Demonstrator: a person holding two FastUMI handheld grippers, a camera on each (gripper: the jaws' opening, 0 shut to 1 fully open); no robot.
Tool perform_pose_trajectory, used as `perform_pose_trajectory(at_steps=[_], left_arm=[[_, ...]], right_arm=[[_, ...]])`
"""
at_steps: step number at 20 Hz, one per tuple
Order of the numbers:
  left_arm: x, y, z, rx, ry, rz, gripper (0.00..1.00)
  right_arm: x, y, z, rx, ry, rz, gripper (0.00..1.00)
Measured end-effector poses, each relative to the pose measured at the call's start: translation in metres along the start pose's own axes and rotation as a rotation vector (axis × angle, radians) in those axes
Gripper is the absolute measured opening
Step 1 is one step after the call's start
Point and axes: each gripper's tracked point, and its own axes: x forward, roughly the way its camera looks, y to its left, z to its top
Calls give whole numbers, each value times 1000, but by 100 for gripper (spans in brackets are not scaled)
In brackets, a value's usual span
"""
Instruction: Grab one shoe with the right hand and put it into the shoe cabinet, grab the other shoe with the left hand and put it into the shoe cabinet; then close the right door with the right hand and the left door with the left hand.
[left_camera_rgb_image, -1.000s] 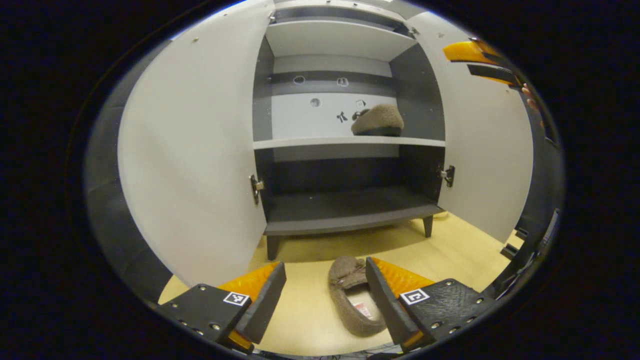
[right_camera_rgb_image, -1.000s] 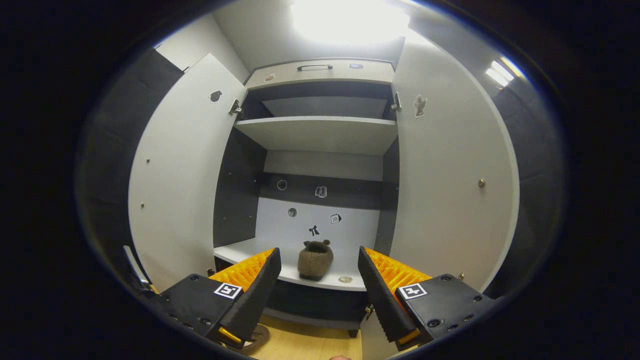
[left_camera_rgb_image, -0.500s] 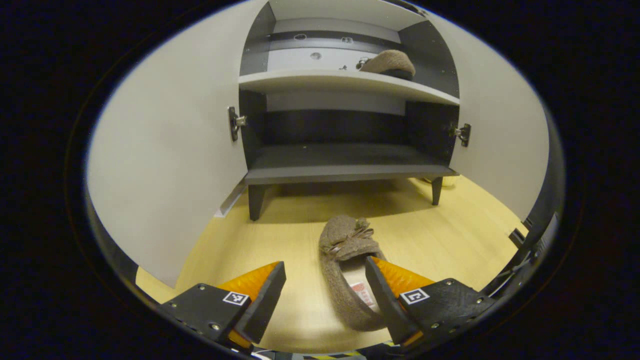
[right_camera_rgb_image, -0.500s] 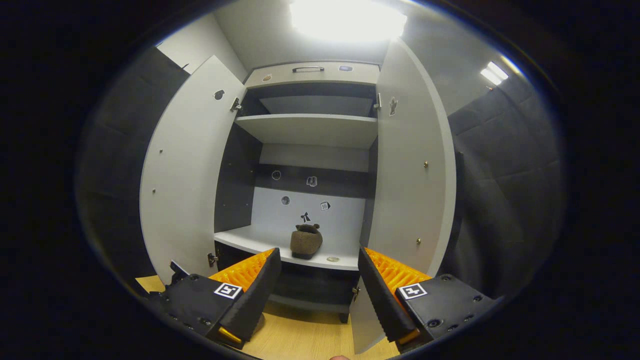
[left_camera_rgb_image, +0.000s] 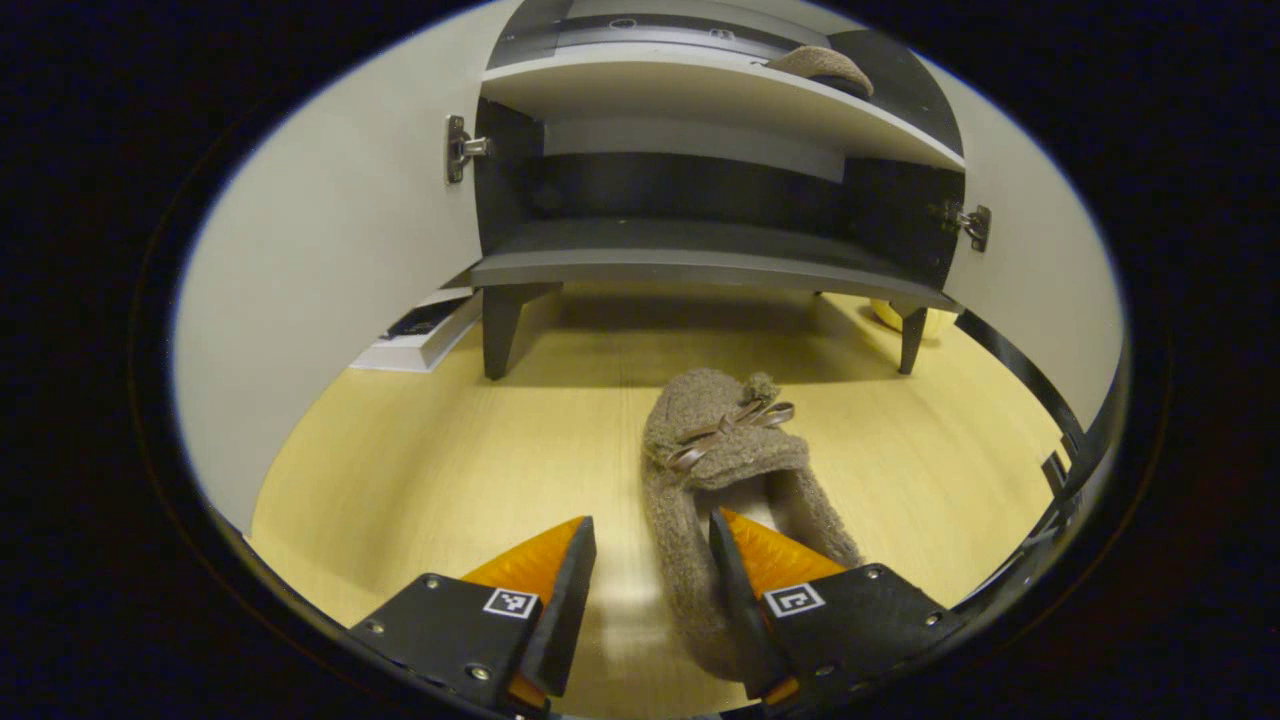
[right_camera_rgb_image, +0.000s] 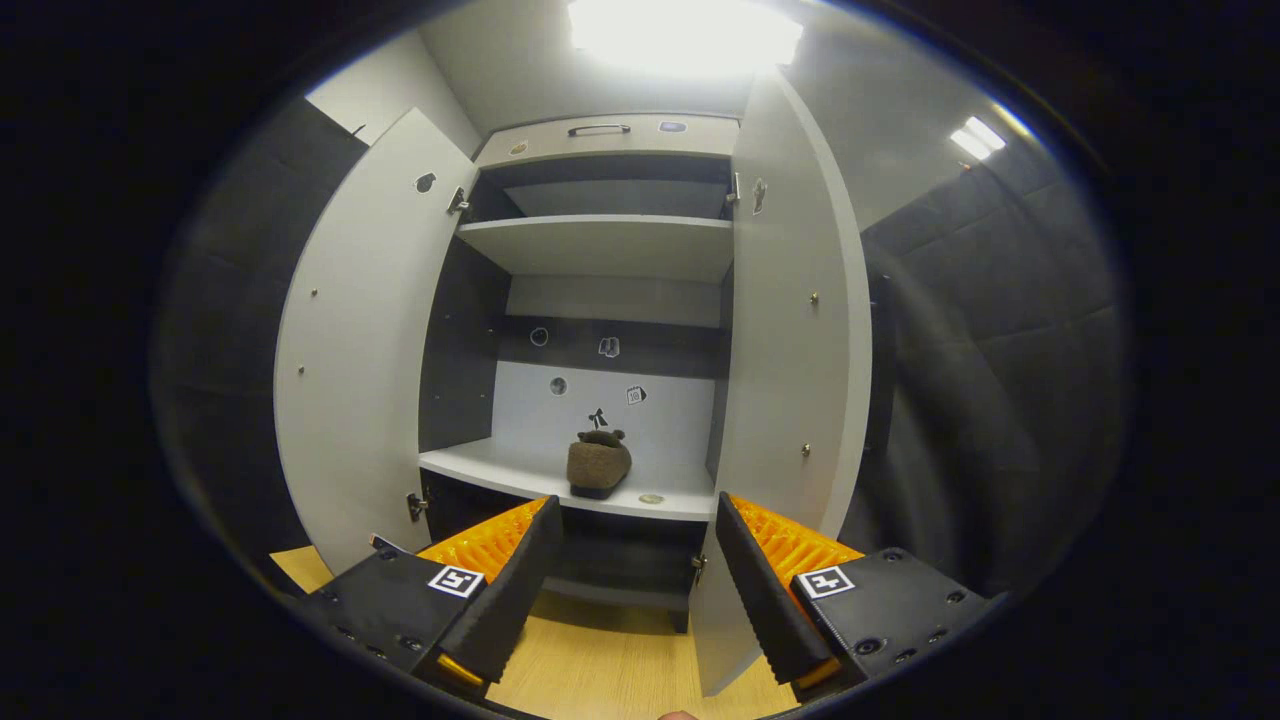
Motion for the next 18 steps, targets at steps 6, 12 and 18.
perform_pose_trajectory(at_steps=[6,12,18], left_arm=[[15,-16,-2,6,33,-64,32],[16,-9,12,-9,5,-3,2],[6,-1,41,-47,-75,-5,1]], right_arm=[[-1,15,-1,-14,2,48,98],[-5,28,-4,-60,12,82,98],[-7,33,-2,-35,7,105,98]])
